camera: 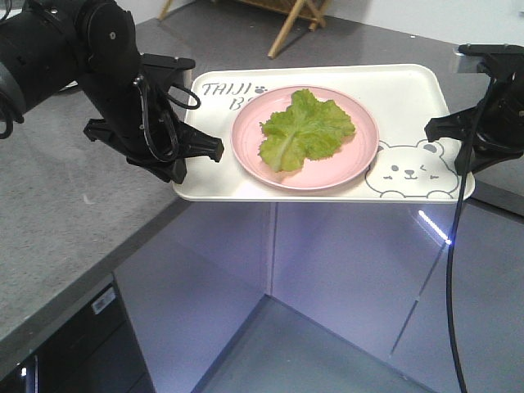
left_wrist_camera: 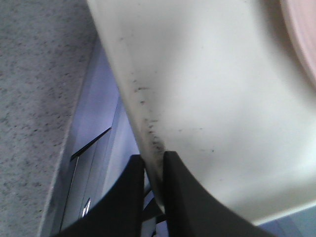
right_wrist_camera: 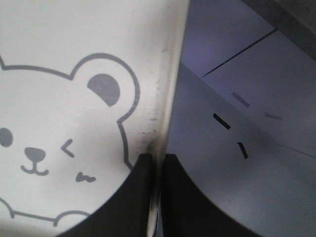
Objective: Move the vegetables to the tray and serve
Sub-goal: 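Hold the tray level with both grippers while the base turns away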
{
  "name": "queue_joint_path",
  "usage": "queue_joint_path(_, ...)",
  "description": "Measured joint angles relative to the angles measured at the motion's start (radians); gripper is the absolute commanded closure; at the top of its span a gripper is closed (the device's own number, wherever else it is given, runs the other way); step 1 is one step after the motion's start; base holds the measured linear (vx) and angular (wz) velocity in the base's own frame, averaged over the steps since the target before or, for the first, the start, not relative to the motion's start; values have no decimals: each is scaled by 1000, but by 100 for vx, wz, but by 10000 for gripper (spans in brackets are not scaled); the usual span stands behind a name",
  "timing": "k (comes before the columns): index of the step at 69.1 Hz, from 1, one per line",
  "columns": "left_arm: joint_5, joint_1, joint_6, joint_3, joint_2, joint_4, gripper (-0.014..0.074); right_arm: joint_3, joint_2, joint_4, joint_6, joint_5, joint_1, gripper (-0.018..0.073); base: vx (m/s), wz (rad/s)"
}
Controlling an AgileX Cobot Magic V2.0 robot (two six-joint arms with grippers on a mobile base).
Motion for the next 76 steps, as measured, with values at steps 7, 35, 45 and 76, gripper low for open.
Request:
queue_joint_path(7, 0, 0, 0, 0, 0, 0, 603, 0, 0, 0, 0, 0, 0, 565, -2, -32)
queue_joint_path(35, 0, 0, 0, 0, 0, 0, 603, 0, 0, 0, 0, 0, 0, 565, -1, -32)
queue_joint_path(45, 0, 0, 0, 0, 0, 0, 603, 0, 0, 0, 0, 0, 0, 565, -1, -33)
queue_joint_path(76, 0, 0, 0, 0, 0, -1, 603, 0, 0, -2, 0, 0, 0, 565, -1, -28)
